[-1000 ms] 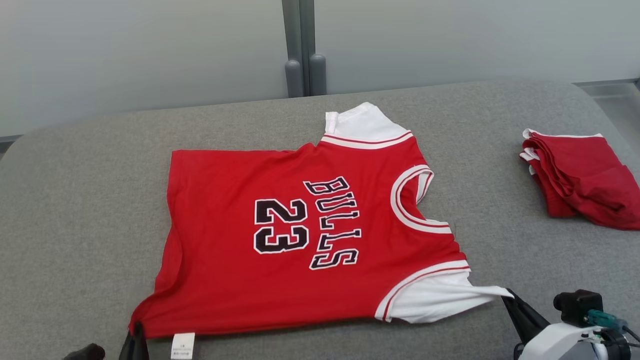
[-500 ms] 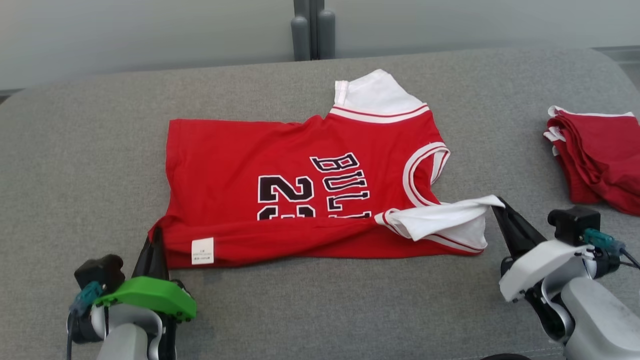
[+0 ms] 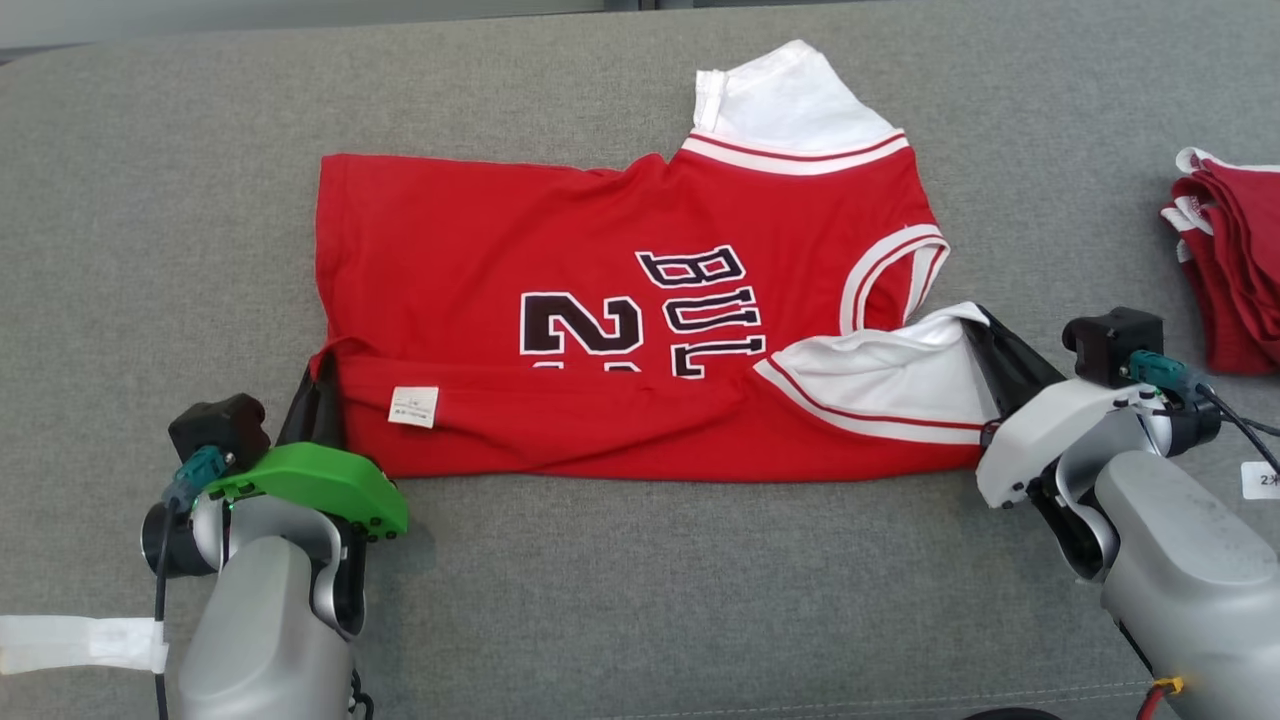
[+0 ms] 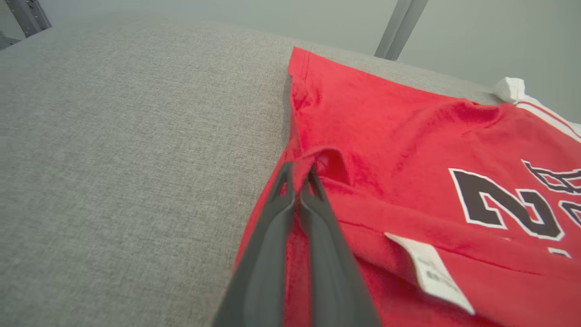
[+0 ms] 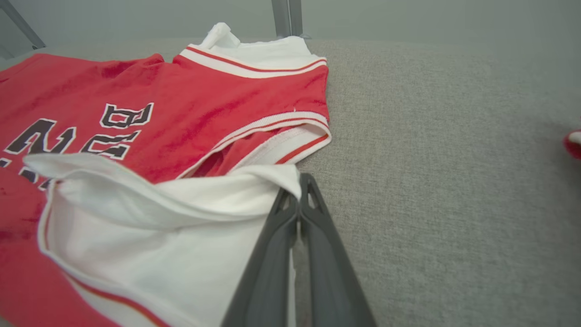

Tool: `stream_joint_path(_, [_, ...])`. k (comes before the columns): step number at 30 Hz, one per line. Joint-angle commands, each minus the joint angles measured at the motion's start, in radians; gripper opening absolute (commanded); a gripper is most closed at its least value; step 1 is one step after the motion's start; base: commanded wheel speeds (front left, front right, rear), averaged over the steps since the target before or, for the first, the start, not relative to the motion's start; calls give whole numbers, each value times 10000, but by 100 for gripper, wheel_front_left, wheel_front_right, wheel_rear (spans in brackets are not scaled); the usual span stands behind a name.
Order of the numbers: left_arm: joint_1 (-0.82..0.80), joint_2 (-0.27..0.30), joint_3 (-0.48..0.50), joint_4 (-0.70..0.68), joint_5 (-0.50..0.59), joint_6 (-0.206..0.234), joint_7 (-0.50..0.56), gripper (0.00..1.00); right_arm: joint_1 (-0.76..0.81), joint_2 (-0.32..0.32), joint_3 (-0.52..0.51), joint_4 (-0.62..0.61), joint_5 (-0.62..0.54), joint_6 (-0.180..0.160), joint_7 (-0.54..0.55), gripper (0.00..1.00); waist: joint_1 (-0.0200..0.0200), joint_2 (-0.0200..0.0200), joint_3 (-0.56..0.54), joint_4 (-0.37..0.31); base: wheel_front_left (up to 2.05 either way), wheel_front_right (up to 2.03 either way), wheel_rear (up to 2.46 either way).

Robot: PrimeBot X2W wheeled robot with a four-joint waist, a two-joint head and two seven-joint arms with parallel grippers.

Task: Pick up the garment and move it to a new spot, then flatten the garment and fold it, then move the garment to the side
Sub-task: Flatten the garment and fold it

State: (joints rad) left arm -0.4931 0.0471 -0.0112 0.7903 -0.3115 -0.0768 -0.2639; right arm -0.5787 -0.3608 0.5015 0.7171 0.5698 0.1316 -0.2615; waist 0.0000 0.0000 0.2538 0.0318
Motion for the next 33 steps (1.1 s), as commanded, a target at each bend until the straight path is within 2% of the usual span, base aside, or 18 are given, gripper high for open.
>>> stream_joint_path(1, [-272, 69, -4, 14, 62, 248, 1, 0, -298, 29, 28, 190, 42, -22, -36, 0, 0, 0, 253, 100, 0, 0, 0])
stream_joint_path(6, [-403, 73, 133, -123, 282, 600, 1, 0, -554, 111, -209, 329, -131, -22, -40, 0, 0, 0, 370, 130, 0, 0, 0])
stream_joint_path(8, [-374, 65, 148, -151, 348, 554, 1, 0, -628, 189, -333, 366, -218, -22, -41, 0, 0, 0, 395, 139, 0, 0, 0])
stream_joint_path(9, [-358, 70, 156, -160, 377, 537, 1, 12, -679, 216, -517, 366, -241, -22, -41, 13, 0, 0, 398, 141, 0, 0, 0])
stream_joint_path(10, [-350, 72, 153, -187, 404, 544, 1, 74, -643, 264, -570, 409, -277, -22, -42, 100, 0, 0, 391, 150, 0, 0, 0])
stream_joint_path(11, [-319, 70, 177, -194, 367, 534, 1, 100, -613, 320, -673, 390, -305, -22, -42, 100, 0, 0, 368, 154, 0, 0, 0])
stream_joint_path(17, [169, 68, 335, -861, 544, 754, 1, 100, 128, 364, -2099, -474, -1004, -20, -35, 100, 0, 0, 117, 148, 0, 0, 0])
stream_joint_path(20, [589, 64, 395, -1401, 758, 833, 1, 100, 703, 497, -2497, -833, -1314, -20, -36, 100, 0, 0, -20, 110, 0, 0, 0])
stream_joint_path(27, [1538, 67, 311, -2015, 680, 890, 1, 100, 1979, 905, -2356, -1190, -1272, -20, -36, 100, 0, 0, -220, 7, 0, 0, 0])
stream_joint_path(33, [1901, 65, 66, -2145, 491, 984, 1, 100, 2352, 1081, -1969, -1028, -1109, -20, -37, 100, 0, 0, -239, 40, 0, 0, 0])
